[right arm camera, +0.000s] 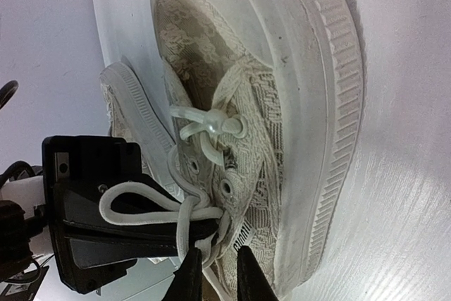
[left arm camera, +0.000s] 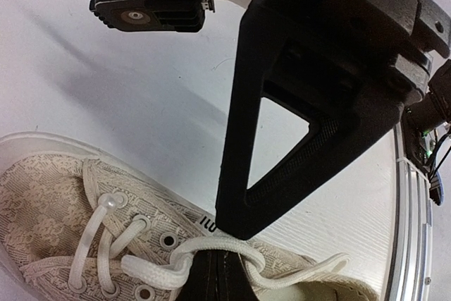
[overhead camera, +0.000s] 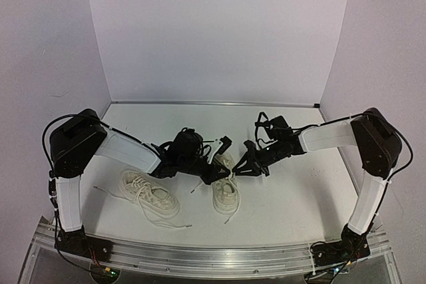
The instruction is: Tie the shoes
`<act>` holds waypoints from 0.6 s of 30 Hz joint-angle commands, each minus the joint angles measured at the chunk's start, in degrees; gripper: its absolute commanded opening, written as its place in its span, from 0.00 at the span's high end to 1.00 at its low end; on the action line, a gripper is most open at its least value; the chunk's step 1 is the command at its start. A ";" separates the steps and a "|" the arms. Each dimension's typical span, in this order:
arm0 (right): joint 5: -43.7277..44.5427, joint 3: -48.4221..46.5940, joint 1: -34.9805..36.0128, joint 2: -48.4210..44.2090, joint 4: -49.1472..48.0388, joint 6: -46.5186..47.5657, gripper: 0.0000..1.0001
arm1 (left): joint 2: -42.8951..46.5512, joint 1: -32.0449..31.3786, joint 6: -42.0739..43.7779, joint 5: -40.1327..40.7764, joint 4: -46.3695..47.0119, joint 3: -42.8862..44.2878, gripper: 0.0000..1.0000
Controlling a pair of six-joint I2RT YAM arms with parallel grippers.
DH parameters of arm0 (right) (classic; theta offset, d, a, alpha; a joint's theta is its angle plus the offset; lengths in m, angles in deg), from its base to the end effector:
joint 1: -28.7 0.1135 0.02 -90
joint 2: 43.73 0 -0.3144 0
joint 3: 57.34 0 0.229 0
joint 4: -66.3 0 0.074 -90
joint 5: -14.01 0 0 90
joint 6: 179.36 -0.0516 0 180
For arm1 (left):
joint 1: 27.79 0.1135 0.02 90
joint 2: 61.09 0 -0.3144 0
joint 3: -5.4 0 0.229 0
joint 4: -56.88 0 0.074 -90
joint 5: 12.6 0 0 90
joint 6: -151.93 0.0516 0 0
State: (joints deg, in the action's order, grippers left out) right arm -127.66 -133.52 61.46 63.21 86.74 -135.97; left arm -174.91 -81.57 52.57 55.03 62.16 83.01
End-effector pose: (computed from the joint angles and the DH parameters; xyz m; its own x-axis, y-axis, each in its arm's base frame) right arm 0.2933 0.2369 0.2145 -0.9945 -0.1040 0.0138 -0.0382 0.4820 0.8753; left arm 0.2419 -0.3635 0.2033 -0.4524 0.3631 -0.8146 0.8771 0.3467 -0.3325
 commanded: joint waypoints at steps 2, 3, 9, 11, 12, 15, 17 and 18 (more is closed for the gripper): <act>-0.45 -2.68 0.83 1.09 -1.87 -0.59 0.84 | -0.13 -0.01 1.34 -1.99 0.68 2.30 1.00; -0.43 -2.77 0.85 1.14 -1.85 -0.65 0.84 | -0.19 -0.01 1.45 -2.09 0.60 2.42 1.00; -0.53 -3.08 1.24 1.51 -1.82 -0.76 0.84 | -0.41 -0.01 1.93 -2.42 0.35 3.01 1.00; -0.45 -3.08 1.39 1.64 -1.82 -0.80 0.84 | -0.31 -0.01 1.98 -2.45 0.35 3.13 1.00; -0.38 -3.08 1.47 1.68 -1.82 -0.84 0.85 | -0.31 -0.01 1.98 -2.49 0.41 3.17 1.00; -0.44 -3.37 1.78 2.06 -1.92 -1.00 0.85 | -0.28 -0.01 1.76 -2.58 0.91 3.17 1.00; -0.45 -3.56 2.00 2.40 -2.08 -1.29 0.85 | -0.31 -0.01 1.49 -2.63 1.18 3.23 1.00; -0.50 -3.60 2.09 2.52 -2.16 -1.41 0.85 | -0.31 -0.01 1.42 -2.66 1.30 3.19 1.00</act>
State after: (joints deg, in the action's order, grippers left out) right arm -127.73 -134.89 62.26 64.20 86.14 -136.46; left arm -174.95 -81.42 53.53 54.15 61.09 83.38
